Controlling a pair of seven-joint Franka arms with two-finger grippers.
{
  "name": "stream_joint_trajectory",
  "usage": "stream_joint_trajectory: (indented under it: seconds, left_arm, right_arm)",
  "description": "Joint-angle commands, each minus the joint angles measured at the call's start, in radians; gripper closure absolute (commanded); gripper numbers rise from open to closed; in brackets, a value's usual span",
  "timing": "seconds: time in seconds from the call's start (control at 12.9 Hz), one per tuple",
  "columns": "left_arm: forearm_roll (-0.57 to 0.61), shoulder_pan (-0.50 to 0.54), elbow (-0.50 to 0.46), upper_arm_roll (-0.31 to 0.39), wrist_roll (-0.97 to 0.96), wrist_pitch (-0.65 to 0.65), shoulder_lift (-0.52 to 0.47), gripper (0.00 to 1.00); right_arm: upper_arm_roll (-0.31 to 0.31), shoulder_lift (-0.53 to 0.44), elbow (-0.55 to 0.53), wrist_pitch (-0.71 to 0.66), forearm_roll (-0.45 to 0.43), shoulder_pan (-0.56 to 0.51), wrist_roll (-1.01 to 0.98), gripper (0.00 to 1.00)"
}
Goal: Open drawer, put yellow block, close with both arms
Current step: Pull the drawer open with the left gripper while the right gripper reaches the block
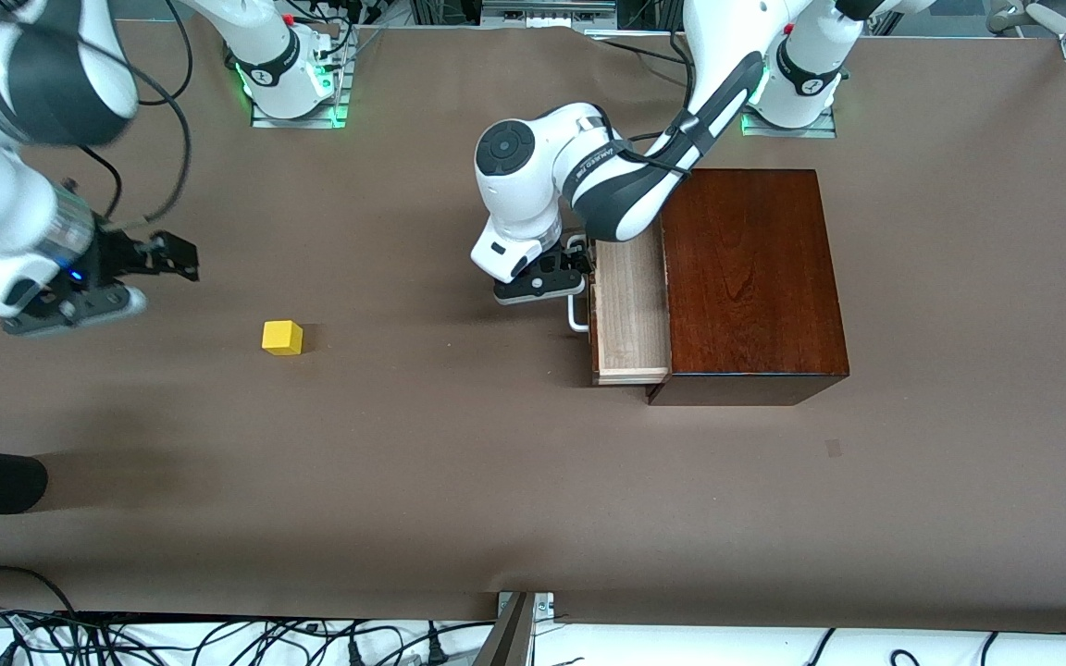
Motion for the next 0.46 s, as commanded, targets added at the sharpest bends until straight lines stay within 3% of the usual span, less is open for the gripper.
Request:
stream_joint_trajectory:
  seconds: [0.0, 0.23, 0.39]
  left_arm:
    - [-0.004, -0.011, 0.046, -0.004, 0.005, -0.106, -0.024, 0.0]
    - [-0.012, 0.006, 0.046, -0.003, 0.137, -0.234, -0.113, 0.0]
    - [-0.076, 0.082, 0.046, -0.003, 0.264, -0.306, -0.181, 0.0]
  right_arm:
    - [0.0, 0.064, 0.03, 0.004, -0.003, -0.008, -0.012, 0.0]
    - [0.002, 0.082, 0.018, 0.045, -0.007, 0.001, -0.024, 0.0]
    - [0.005, 0.13, -0.022, 0.12, 0.005, 0.002, -0.024, 0.0]
